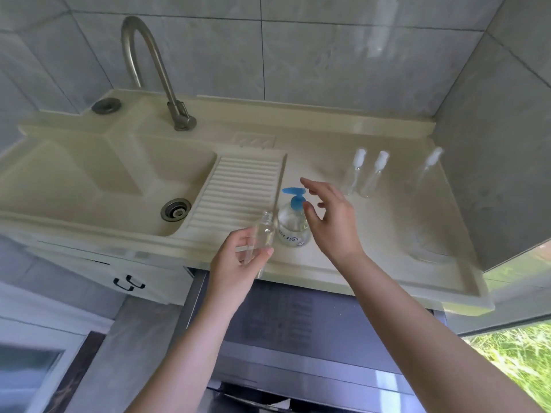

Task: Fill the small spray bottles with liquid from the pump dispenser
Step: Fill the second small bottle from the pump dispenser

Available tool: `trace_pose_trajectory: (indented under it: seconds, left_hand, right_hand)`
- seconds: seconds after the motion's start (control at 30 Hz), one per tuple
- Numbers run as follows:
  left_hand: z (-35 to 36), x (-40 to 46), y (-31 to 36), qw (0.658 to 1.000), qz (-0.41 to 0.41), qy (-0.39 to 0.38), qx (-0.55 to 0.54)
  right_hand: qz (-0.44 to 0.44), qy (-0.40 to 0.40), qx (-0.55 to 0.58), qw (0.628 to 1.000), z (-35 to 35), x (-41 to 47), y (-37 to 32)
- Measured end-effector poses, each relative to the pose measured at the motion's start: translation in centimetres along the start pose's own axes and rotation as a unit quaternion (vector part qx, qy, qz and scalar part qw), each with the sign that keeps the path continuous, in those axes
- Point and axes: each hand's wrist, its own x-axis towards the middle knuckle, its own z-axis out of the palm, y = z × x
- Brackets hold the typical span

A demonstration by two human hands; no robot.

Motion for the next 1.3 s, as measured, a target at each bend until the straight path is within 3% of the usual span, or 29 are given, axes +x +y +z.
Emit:
trace_pose_trajectory:
  seconds: [0.27,0.43,0.7,1.03,1.3]
  left_hand:
    - [-3.1,5.1,0.0,0.993,0.032,-0.093,0.066]
    - [-2.9,8.6,-0.1,0.982,0.089,-0.106,0.126]
    - [-1.2,11.4,-0.2,0.97,0.155,-0.106,0.154]
    - [-1.2,12.9,1.3,0.947,0.226,-0.115,0.196]
    - [-1.6,14.3,2.5,0.929,0.237,-0.156,0.236]
  right_hand:
    - [0.048,0.061,-0.031,0.996,2.3,0.5,-1.5]
    - [0.1,0.068,-0.028,0.992,2.3,1.2,-2.5]
    - [0.197,0.002,-0.018,0.98,0.6,4.3,-2.7]
    - [0.245,-0.077,-0.065,0.964,2.0,7.2,-1.3]
    - [0.294,-0.113,-0.009,0.949,2.4,7.9,-0.1]
